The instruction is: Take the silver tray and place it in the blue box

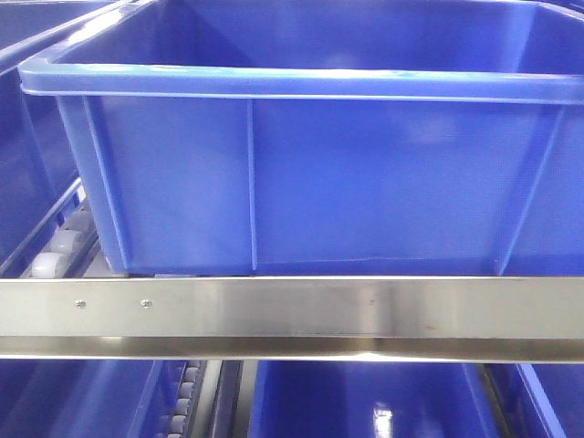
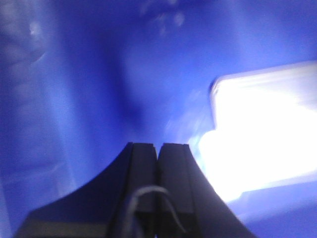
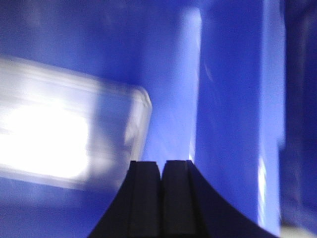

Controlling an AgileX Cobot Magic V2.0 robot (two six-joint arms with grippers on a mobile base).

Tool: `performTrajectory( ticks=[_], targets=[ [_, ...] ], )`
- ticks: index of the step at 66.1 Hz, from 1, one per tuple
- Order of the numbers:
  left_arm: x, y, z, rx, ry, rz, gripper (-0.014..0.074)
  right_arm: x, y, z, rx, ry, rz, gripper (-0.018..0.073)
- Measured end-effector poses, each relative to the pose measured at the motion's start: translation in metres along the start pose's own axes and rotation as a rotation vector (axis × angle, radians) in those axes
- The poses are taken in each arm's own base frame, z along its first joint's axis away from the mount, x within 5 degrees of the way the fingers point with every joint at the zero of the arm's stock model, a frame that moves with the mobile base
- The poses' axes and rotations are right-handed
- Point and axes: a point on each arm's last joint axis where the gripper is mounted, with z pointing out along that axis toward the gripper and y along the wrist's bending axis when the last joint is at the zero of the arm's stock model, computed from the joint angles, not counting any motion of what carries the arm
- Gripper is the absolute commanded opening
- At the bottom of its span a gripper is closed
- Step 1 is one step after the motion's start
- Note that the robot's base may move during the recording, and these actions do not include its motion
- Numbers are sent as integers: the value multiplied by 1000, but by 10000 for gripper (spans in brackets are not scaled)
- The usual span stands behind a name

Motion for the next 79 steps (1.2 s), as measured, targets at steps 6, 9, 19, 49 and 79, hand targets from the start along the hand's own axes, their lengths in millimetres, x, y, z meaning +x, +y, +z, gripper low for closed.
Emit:
performTrajectory(
  ticks=[6,9,19,49,79],
  targets=[
    [13,6,-15,8,-7,5,-93,14,-5,-4,-7,-8,-5,55],
    [20,10,-25,14,-22,7,-94,21,-8,-8,-13,-19,-6,55],
    [60,19,-45,57,-59,11,-94,47,-19,-25,-40,-81,-5,55],
    [206,49,-99,208,-410,-17,-94,158,-57,-68,-158,-392,27,55],
    [275,64,-117,248,-629,-47,-94,238,-75,-73,-215,-711,7,55]
  ],
)
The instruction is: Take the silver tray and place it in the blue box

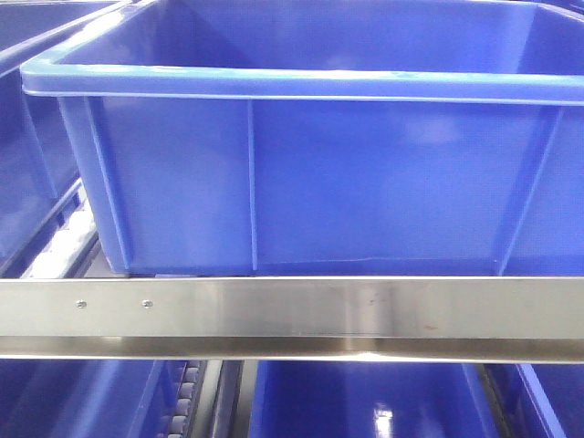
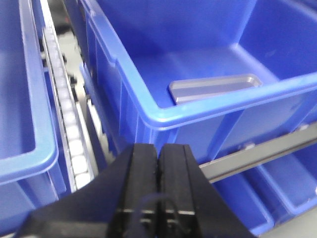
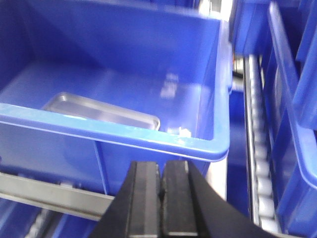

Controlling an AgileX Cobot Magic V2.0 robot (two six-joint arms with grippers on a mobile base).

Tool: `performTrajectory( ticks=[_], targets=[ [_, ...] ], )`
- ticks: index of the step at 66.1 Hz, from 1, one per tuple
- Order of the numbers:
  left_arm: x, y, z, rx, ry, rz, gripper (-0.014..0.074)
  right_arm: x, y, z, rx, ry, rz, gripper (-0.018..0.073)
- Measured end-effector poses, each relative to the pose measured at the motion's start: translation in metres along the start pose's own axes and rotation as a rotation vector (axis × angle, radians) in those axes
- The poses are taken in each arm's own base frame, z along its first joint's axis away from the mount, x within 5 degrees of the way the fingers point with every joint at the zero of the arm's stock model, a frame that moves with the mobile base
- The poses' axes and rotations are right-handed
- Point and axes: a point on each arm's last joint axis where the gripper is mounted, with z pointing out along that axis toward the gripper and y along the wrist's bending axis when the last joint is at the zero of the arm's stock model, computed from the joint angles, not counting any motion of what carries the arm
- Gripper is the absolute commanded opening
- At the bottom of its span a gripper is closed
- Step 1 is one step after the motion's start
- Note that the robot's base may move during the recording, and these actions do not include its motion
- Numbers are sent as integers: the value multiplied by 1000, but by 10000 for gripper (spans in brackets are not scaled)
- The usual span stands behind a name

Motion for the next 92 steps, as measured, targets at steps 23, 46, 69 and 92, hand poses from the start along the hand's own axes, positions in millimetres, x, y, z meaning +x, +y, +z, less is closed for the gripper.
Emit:
performTrajectory(
  ticks=[23,46,69,92],
  targets=[
    [1,0,0,2,2,-5,-94,1,0,0,3,5,-5,55],
    [1,-2,0,20,8,-51,-94,1,0,0,3,5,-5,55],
    [49,18,1,-241,-135,-32,-94,1,0,0,3,5,-7,55],
    [125,32,0,-488,-258,-85,-94,1,0,0,3,5,-7,55]
  ],
)
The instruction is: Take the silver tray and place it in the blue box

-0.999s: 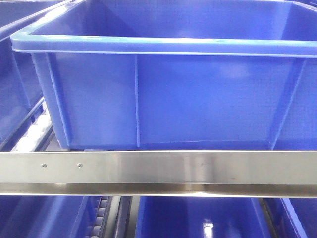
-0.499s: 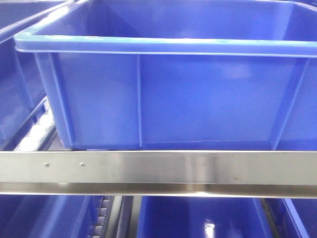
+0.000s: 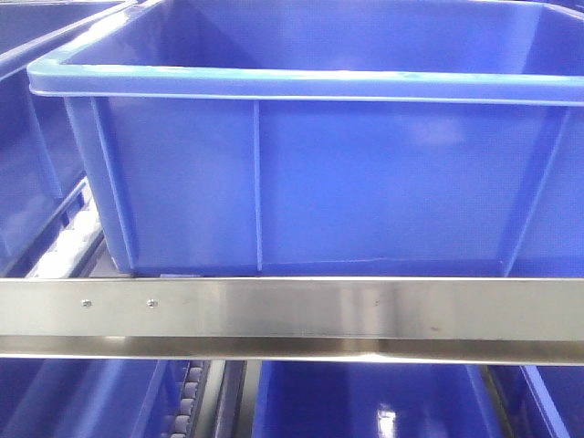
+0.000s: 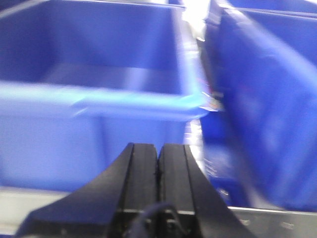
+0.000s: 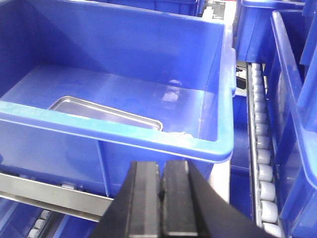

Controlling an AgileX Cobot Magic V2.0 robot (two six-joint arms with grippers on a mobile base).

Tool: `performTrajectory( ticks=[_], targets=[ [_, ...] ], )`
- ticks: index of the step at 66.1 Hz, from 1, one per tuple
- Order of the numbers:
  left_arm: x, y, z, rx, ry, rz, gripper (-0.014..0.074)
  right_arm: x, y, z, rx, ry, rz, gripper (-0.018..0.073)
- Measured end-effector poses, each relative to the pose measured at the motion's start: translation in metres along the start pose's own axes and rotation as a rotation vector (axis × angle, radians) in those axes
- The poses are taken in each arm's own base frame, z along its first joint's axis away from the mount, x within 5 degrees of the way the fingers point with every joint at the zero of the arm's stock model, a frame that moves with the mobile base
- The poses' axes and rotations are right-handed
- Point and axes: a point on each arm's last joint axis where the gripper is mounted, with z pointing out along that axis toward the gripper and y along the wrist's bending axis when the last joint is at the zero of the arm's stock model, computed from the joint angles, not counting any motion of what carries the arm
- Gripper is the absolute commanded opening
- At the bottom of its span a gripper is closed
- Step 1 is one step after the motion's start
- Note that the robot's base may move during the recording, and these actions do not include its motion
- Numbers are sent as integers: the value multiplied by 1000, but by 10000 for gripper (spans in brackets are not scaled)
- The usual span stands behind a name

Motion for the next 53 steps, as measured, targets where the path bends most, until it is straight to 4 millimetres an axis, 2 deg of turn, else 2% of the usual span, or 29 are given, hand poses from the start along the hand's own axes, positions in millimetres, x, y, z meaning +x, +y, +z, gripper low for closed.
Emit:
performTrajectory(
  ticks=[53],
  targets=[
    [1,1,-1,-20,4,-36,-94,0,0,0,0,-1,0,55]
  ],
)
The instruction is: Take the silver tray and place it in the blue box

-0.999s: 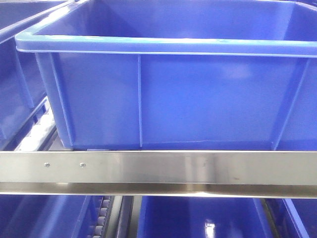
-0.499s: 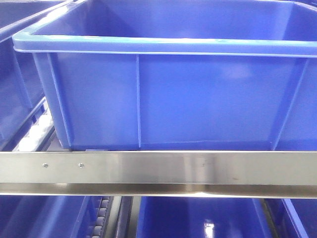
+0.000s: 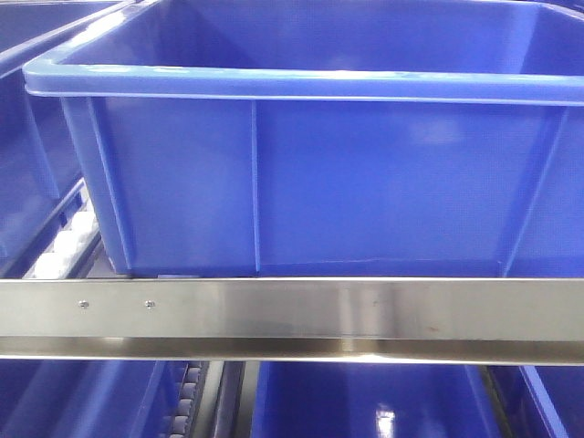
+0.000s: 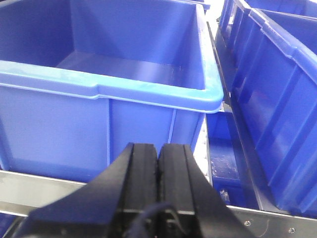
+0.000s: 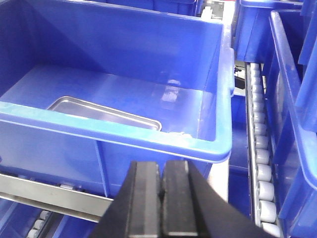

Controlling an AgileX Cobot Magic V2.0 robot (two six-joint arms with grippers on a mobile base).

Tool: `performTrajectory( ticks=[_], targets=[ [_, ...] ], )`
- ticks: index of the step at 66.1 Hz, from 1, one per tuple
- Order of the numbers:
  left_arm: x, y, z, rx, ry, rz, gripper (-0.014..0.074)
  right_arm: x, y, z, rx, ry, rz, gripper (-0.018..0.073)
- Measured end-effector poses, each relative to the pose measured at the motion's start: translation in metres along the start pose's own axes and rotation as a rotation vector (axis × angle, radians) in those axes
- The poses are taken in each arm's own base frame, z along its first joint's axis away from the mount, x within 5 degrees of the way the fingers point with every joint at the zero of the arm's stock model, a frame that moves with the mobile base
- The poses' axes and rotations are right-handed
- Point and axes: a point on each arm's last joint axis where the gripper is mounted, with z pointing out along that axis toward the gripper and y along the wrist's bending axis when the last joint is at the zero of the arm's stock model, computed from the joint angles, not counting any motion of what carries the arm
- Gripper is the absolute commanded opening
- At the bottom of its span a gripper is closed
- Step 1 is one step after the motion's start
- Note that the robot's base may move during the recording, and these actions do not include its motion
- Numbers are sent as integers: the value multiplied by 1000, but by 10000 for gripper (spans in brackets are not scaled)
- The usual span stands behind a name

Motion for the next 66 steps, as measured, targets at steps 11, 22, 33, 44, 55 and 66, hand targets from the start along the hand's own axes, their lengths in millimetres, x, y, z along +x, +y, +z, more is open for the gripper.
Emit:
performTrajectory(
  ticks=[11,22,33,44,55,66],
  targets=[
    [0,0,0,0,0,0,-94,1,0,1,0,4,-1,55],
    [0,0,0,0,0,0,-94,4,0,2,46,-1,15,55],
    [0,0,0,0,0,0,-94,19,0,9,165,-1,26,55],
    [0,0,0,0,0,0,-94,48,-4,21,269,-10,78,55],
    [0,0,0,0,0,-2,-94,81,-5,28,284,-72,77,55],
    [0,0,0,0,0,-2,-94,96,-5,31,279,-127,67,55]
  ],
)
